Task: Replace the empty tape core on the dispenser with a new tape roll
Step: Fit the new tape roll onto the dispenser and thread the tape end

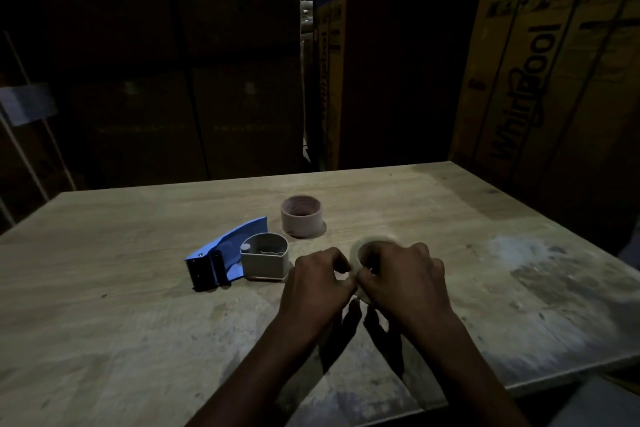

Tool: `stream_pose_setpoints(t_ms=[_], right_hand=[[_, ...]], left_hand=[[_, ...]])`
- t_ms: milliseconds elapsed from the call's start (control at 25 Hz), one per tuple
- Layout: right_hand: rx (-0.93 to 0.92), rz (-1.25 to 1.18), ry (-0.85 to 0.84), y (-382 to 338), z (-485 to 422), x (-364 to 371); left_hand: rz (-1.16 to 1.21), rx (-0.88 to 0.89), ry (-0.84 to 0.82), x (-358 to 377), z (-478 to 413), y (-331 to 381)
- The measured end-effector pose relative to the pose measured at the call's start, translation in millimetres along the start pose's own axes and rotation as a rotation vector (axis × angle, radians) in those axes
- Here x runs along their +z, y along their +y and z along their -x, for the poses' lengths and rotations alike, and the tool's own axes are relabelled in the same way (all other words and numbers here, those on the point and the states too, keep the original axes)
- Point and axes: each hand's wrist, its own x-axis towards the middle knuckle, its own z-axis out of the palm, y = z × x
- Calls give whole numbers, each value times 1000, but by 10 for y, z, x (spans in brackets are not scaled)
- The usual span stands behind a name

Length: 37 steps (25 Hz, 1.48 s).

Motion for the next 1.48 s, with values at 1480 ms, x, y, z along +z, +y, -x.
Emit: stream_pose_setpoints(t_ms=[1480], right_hand=[[-693, -236, 155, -843, -799, 540]], left_hand=[[174, -108, 593, -1211, -12, -839]])
